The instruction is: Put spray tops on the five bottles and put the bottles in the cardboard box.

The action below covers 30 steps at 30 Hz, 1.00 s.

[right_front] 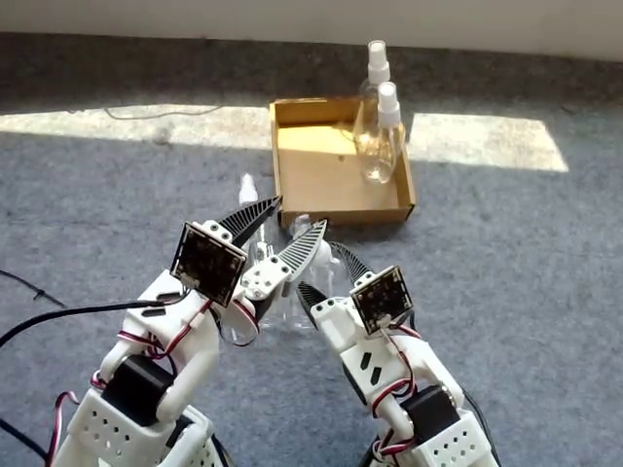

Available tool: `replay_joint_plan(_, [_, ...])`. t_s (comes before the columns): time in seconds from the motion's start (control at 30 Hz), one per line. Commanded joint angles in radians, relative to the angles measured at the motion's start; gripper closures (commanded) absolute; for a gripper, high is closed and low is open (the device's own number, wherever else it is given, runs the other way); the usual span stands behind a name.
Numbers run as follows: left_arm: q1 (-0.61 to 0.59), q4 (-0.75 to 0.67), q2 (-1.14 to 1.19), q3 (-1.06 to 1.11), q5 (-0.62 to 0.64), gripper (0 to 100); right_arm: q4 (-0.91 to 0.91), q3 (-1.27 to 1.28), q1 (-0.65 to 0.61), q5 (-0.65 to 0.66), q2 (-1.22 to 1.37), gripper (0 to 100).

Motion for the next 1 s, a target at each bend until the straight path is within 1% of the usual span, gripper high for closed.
replay_joint_plan(0.0, [-0.01,-0.018,0.001,0.041,-0.008,81,-0.002,-0.016,0.008,-0.011,-0.002,99.5])
replay_joint_plan(0.23, [-0.004,-0.095,0.002,0.038,-0.008,81,-0.002,-0.016,0.008,-0.011,-0.002,99.5])
replay_joint_plan(0.53, [0.001,-0.106,0.002,0.028,-0.008,81,-0.002,-0.018,0.004,-0.003,-0.004,99.5])
replay_joint_plan(0.77, [0.064,-0.104,0.005,-0.004,-0.008,81,-0.002,-0.019,0.008,-0.002,-0.004,99.5])
replay_joint_plan(0.9, [0.059,-0.101,0.108,-0.076,-0.008,81,-0.002,-0.021,0.002,0.002,-0.025,99.5])
replay_joint_plan(0.97, [0.061,-0.101,0.206,-0.127,-0.003,81,-0.002,-0.021,0.002,0.049,-0.038,99.5])
